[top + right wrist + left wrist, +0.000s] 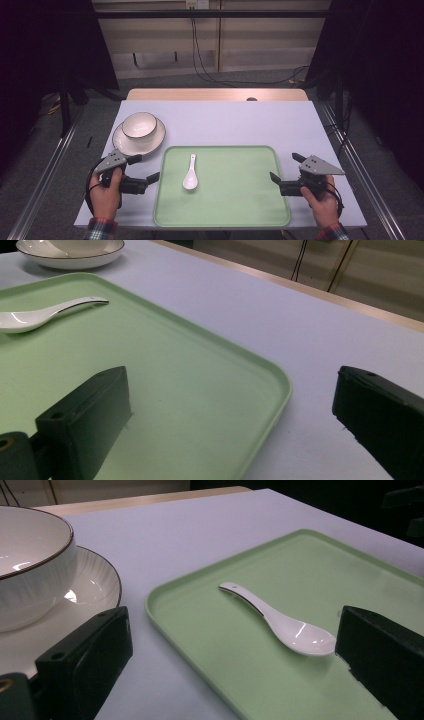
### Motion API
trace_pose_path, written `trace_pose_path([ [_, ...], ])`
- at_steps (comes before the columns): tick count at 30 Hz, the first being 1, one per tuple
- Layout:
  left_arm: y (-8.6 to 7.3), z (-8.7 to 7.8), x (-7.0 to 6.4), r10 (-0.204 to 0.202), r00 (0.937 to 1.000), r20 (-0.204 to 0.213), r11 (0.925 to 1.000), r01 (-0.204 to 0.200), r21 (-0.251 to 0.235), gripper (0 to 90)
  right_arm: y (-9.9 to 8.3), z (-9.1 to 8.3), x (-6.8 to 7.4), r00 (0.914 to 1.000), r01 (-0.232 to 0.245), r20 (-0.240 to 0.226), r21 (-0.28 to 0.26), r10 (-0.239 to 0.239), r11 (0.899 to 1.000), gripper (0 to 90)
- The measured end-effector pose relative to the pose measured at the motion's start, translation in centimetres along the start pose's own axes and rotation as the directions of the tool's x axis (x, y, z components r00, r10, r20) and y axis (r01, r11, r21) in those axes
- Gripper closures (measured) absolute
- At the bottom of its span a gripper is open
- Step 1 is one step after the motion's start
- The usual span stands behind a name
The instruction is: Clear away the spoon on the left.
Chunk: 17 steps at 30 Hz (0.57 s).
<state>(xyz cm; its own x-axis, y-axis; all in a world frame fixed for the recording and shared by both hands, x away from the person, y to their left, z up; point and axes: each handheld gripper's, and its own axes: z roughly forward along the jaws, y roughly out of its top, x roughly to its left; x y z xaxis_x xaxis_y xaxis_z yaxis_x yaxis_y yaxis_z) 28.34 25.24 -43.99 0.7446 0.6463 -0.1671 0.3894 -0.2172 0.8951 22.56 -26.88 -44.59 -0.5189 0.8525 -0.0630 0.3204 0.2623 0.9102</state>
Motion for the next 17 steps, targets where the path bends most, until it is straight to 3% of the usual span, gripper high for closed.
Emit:
trace_pose_path([
  [2, -0.09, -0.19, 0.16, -0.002, 0.9999, 0.012, 1.0000, 0.002, -0.007, 1.7, 0.00, 0.00, 0.04, 1.0000, -0.002, 0.001, 0.001, 0.002, 1.000, 1.5],
  [5, -0.19, -0.53, 0.31, -0.007, 0.9999, -0.013, 1.0000, 0.007, -0.006, 1.8, 0.00, 0.05, 0.05, 1.0000, 0.001, 0.002, 0.000, -0.001, 1.000, 1.4],
  [11, -0.36, -0.93, 0.54, -0.002, 0.9998, -0.022, 1.0000, 0.002, -0.007, 1.8, -0.03, 0.08, 0.02, 1.0000, -0.002, 0.003, 0.003, 0.002, 1.000, 1.0],
  [17, -0.45, -0.81, 0.58, 0.005, 1.0000, 0.001, 1.0000, -0.005, -0.004, 2.0, -0.13, 0.35, -0.03, 1.0000, -0.008, 0.005, 0.020, 0.008, 1.000, 0.9],
])
